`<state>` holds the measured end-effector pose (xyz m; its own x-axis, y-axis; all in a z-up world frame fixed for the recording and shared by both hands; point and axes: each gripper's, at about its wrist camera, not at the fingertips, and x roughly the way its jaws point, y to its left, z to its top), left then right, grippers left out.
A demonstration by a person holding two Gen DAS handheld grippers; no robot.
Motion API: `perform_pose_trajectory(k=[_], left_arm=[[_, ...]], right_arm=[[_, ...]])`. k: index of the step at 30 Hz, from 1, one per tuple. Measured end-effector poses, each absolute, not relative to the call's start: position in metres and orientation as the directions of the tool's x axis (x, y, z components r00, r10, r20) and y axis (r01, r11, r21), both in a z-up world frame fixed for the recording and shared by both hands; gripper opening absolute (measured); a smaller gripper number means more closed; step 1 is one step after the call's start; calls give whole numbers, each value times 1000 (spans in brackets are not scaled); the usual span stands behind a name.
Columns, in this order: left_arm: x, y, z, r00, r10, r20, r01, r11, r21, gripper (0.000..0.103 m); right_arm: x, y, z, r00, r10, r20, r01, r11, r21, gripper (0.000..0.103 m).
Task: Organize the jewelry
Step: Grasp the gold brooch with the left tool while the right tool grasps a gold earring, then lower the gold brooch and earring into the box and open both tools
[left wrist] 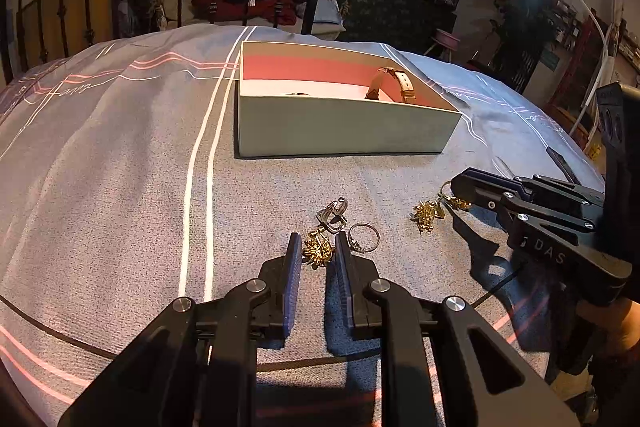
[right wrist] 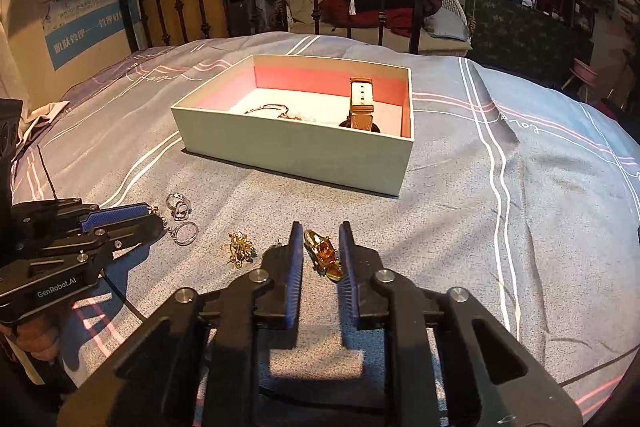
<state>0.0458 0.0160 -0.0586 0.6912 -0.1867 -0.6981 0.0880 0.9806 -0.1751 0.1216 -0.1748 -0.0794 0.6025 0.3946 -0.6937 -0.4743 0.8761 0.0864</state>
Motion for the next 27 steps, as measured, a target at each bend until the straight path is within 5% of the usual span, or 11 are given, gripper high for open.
perform_pose_trajectory(k=[11,27], left_arm=[[46,14,-57,693,-177,-699,87,983,-162,17],[55,10,-25,741,-187,-645,104,981,-165,17]], right_arm=[[110,-206,-68,633,476,-610,-412,875,255,12],[103,-204,-54,652,477,-589,-425,873,237,12]])
